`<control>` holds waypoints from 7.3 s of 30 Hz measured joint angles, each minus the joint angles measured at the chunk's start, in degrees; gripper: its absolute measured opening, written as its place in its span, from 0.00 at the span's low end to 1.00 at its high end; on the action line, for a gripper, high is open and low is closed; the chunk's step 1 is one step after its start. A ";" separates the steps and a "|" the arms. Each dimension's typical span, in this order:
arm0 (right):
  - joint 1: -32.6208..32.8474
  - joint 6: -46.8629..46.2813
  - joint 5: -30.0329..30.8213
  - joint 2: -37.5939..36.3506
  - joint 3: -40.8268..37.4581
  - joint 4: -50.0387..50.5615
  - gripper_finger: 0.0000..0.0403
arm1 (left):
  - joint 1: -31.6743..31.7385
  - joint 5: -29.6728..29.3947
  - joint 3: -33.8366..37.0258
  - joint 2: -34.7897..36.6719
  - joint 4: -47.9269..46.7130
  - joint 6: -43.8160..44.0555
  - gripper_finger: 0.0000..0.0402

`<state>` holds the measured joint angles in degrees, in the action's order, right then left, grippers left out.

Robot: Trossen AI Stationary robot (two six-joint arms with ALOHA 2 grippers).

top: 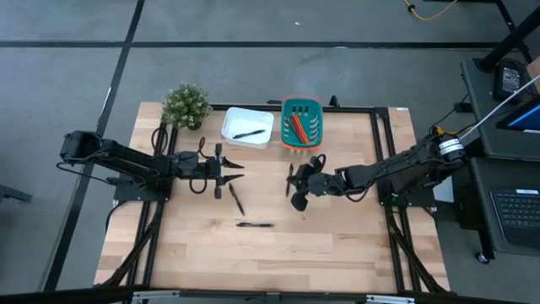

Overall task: Sort pens & pencils
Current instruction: Put the top right black pen into the white bin

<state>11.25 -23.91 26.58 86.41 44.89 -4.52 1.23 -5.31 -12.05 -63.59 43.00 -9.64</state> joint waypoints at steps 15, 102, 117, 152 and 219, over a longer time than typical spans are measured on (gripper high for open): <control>-5.71 -21.27 -5.13 0.71 9.10 20.34 0.32 | 0.00 0.01 0.00 0.02 0.00 -2.00 0.28; -10.38 -5.81 -18.65 23.21 28.51 40.29 0.06 | -0.04 0.05 -0.04 0.04 0.74 -4.24 0.28; -4.80 0.46 -4.71 13.17 28.63 35.15 0.06 | 0.02 0.01 -0.07 0.04 0.80 -3.81 0.28; -6.63 25.21 -17.73 3.29 -6.78 -37.27 0.06 | 1.55 3.92 -0.02 -0.70 11.37 7.79 0.28; -12.50 29.49 -18.15 -15.33 -6.74 -17.11 0.03 | 6.36 17.77 -33.94 -26.57 -26.04 6.22 0.28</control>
<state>-1.26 5.58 8.43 71.08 38.15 -21.63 7.60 12.46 -45.99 -90.16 16.96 -3.42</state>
